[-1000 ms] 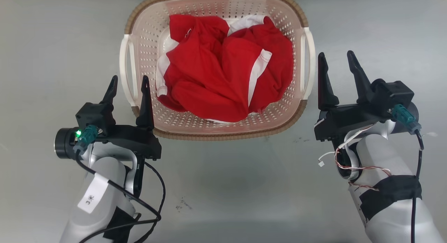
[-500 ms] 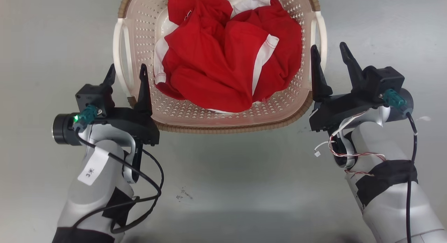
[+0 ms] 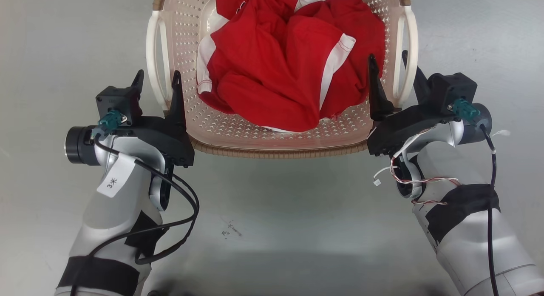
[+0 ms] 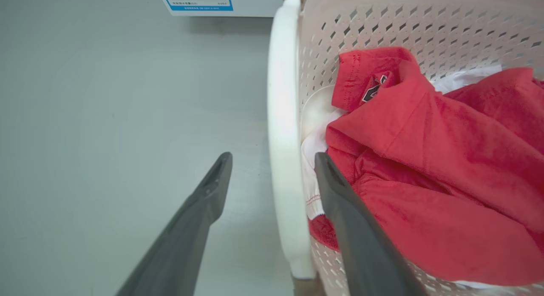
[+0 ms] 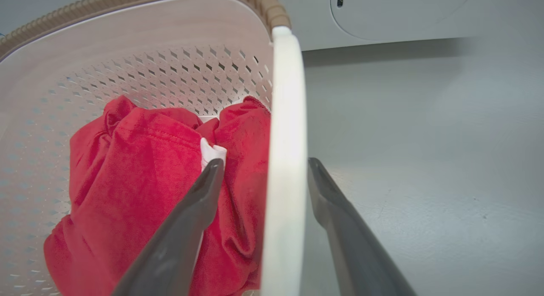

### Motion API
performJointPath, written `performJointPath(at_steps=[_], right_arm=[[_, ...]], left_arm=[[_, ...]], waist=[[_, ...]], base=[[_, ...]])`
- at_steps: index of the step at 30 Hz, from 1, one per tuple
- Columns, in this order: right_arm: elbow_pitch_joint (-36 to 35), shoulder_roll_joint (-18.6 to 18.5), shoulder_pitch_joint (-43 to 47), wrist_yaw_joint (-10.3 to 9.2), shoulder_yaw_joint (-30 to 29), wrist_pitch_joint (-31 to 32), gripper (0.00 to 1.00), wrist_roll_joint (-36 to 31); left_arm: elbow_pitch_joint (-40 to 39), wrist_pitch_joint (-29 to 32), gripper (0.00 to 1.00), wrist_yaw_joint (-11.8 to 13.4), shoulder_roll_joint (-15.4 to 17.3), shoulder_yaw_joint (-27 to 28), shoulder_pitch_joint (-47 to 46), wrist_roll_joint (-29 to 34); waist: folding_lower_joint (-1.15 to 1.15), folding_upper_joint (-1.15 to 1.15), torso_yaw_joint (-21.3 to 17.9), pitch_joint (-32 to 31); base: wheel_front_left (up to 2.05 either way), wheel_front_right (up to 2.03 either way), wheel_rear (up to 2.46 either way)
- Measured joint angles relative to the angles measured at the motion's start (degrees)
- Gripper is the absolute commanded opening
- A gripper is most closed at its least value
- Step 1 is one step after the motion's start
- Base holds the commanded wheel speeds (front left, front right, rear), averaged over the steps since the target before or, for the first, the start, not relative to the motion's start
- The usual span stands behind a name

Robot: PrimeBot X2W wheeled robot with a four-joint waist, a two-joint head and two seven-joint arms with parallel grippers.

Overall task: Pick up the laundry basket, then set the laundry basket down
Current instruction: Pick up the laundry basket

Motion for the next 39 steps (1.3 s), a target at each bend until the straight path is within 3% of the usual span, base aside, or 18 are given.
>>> performJointPath(at_steps=[2,6,7,10,11,14,26,39], right_arm=[[0.5,0.0,-0.2,-0.41,0.6,0.0,0.99,0.6],[1.4,-0.1,-0.3,-0.76,1.8,0.0,0.79,1.5],[1.6,-0.1,-0.4,-0.89,2.3,0.0,0.68,2.0],[1.9,-0.2,-1.2,-1.37,3.6,0.0,0.44,3.6],[2.0,-0.4,-1.5,-1.41,3.9,0.0,0.4,3.9],[2.3,-0.4,-1.6,-1.9,4.9,0.0,0.0,5.1],[5.5,-0.8,-1.8,-3.35,8.6,0.0,0.0,11.2],[9.3,-0.5,2.3,-3.43,12.9,0.0,0.0,16.7]], left_arm=[[1.1,0.2,0.83,-0.5,0.0,-0.3,-0.6,-0.4],[2.6,0.8,0.68,-1.0,0.0,-1.4,-1.0,-1.0],[3.0,1.1,0.5,-1.0,-0.1,-1.9,-1.1,-1.4],[3.9,1.7,0.26,-1.5,-0.1,-3.6,-1.6,-3.1],[4.0,1.7,0.01,-1.5,-0.1,-4.1,-2.0,-3.6],[4.3,1.7,0.0,-1.5,0.0,-5.1,-2.2,-4.9],[6.4,1.7,0.0,-1.1,0.3,-10.7,-1.8,-10.1],[10.1,1.6,0.0,-0.9,0.2,-14.1,1.4,-12.0]], waist=[[0.0,0.0,0.2,0.0],[0.0,0.0,0.3,0.0],[0.0,0.0,0.2,0.1],[0.0,0.0,0.1,0.2],[0.0,0.0,0.0,0.2],[0.0,-0.01,-0.2,0.3],[0.01,-0.01,-0.9,-1.6],[0.0,-0.01,-1.7,-8.3]], base=[[0.0,0.0,0.0],[0.0,0.0,0.0],[0.0,0.0,0.0],[0.0,0.0,0.0],[0.0,0.0,0.0],[0.0,0.0,0.0],[0.0,0.0,0.0],[0.0,0.0,0.0]])
